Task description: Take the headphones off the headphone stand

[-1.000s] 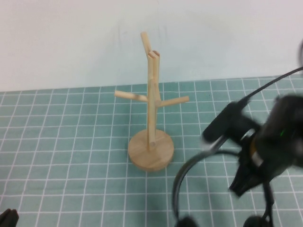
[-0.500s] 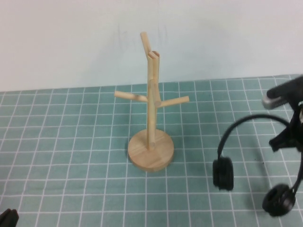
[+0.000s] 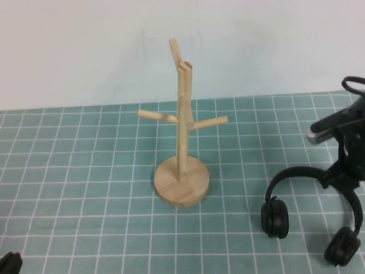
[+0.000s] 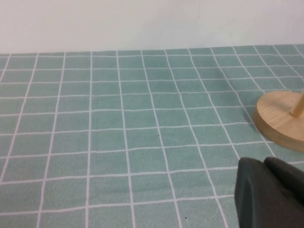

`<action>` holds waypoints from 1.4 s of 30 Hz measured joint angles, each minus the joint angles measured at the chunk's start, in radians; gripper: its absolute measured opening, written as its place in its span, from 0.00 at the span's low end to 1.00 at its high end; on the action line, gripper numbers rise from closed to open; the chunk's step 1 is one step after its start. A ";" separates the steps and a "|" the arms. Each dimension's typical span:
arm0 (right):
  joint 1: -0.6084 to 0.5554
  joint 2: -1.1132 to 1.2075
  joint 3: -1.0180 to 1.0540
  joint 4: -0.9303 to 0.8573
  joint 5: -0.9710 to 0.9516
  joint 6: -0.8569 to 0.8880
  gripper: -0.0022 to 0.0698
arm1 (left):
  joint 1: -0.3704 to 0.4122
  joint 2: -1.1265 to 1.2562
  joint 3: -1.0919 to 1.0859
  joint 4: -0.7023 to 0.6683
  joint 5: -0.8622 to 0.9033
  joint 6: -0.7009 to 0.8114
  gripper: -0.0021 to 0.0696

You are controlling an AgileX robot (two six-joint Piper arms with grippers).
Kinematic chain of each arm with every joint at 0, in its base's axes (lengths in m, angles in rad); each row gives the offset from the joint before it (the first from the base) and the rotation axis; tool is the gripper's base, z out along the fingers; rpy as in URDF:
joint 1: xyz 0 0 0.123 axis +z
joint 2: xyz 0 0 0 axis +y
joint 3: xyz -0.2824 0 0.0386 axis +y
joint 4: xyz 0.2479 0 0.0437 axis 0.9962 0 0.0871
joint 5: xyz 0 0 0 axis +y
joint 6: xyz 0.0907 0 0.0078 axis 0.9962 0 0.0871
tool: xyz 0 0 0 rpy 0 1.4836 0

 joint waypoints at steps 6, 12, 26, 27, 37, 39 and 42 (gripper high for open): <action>0.048 -0.073 -0.081 -0.013 0.049 -0.015 0.46 | 0.000 0.000 0.000 0.000 0.000 0.000 0.02; 0.124 -0.271 -0.160 0.005 0.106 -0.037 0.09 | 0.000 0.000 0.000 0.000 0.000 0.000 0.02; 0.175 -0.950 0.177 0.238 0.097 -0.018 0.02 | 0.000 0.000 0.000 0.000 0.000 0.000 0.02; 0.175 -0.982 0.209 0.237 0.097 -0.019 0.02 | 0.000 0.000 0.000 0.000 0.000 0.000 0.02; 0.175 -1.107 0.260 0.214 0.147 -0.022 0.02 | 0.000 0.000 0.000 0.000 0.000 0.000 0.02; 0.175 -1.107 0.260 0.214 0.147 -0.022 0.02 | 0.000 0.000 0.000 0.000 0.000 0.000 0.02; 0.175 -1.107 0.260 0.214 0.149 -0.022 0.02 | 0.000 0.000 0.000 0.000 0.000 0.000 0.02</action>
